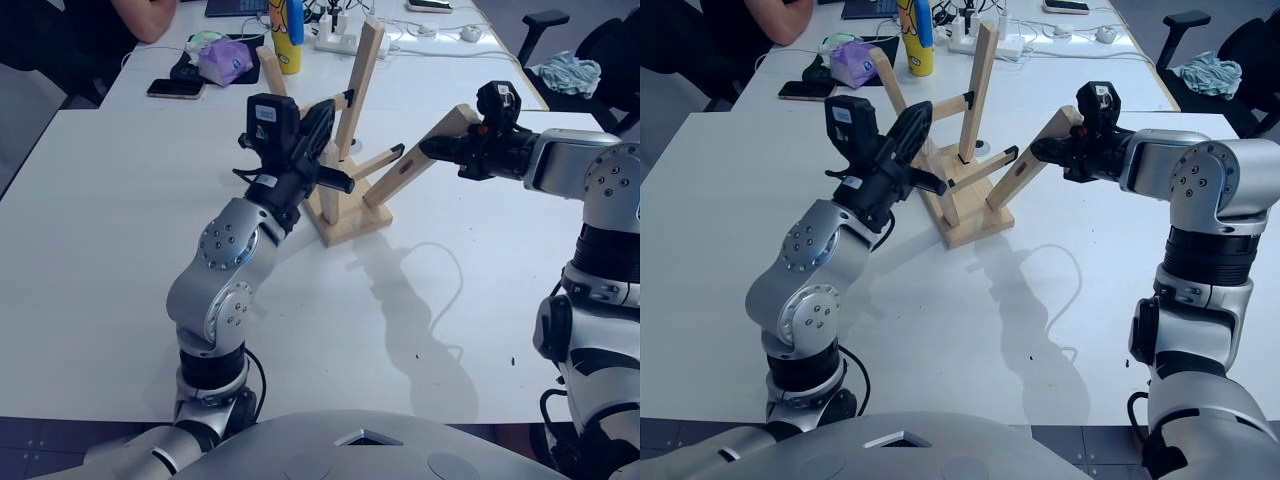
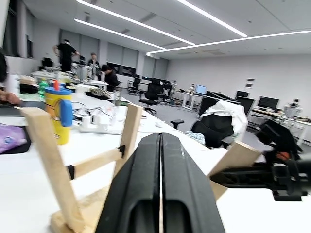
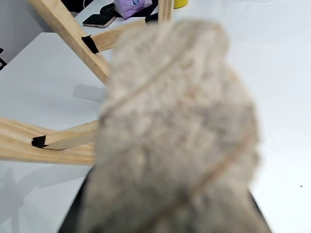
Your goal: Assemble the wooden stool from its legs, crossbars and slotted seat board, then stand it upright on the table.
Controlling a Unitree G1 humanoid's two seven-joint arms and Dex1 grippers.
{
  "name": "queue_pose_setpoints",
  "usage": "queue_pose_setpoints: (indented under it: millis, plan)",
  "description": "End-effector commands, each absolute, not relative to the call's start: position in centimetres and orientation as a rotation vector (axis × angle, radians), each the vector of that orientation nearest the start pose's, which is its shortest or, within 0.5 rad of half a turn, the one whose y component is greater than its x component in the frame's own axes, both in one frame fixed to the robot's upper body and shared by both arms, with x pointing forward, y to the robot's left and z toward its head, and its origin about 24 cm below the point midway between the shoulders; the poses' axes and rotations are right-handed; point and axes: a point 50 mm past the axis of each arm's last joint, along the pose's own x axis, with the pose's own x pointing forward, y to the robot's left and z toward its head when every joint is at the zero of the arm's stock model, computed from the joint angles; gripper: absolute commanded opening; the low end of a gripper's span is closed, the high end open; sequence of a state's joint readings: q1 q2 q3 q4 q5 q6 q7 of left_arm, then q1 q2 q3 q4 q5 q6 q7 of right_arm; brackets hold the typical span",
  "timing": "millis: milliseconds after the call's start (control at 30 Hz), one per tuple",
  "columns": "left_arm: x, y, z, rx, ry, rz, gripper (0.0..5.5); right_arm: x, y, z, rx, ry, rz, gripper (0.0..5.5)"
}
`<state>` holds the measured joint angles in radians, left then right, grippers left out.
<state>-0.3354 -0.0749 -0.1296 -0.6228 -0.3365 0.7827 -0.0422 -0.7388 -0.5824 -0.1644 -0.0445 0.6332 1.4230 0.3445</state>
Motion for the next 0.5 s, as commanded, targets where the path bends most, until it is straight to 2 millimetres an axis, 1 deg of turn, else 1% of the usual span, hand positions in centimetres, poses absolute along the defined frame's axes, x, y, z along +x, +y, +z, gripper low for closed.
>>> queue_pose_setpoints:
  millis: [33, 267, 433, 500]
  plan:
    - [25.4, 5.6, 18.5, -0.296, -0.059, -0.567, 0.0, 28.6, -21.1, 10.3, 0.115, 1.027, 0.321, 1.04]
    - [25.5, 6.0, 17.2, -0.304, 0.031, -0.535, 0.0, 28.9, -20.8, 10.4, 0.125, 1.026, 0.33, 1.04]
    - [25.6, 6.1, 16.9, -0.311, 0.05, -0.529, 0.0, 30.2, -20.0, 11.0, 0.15, 1.013, 0.353, 1.04]
    - [25.6, 6.2, 16.8, -0.307, 0.055, -0.525, 0.0, 31.1, -19.8, 11.3, 0.166, 0.996, 0.343, 1.04]
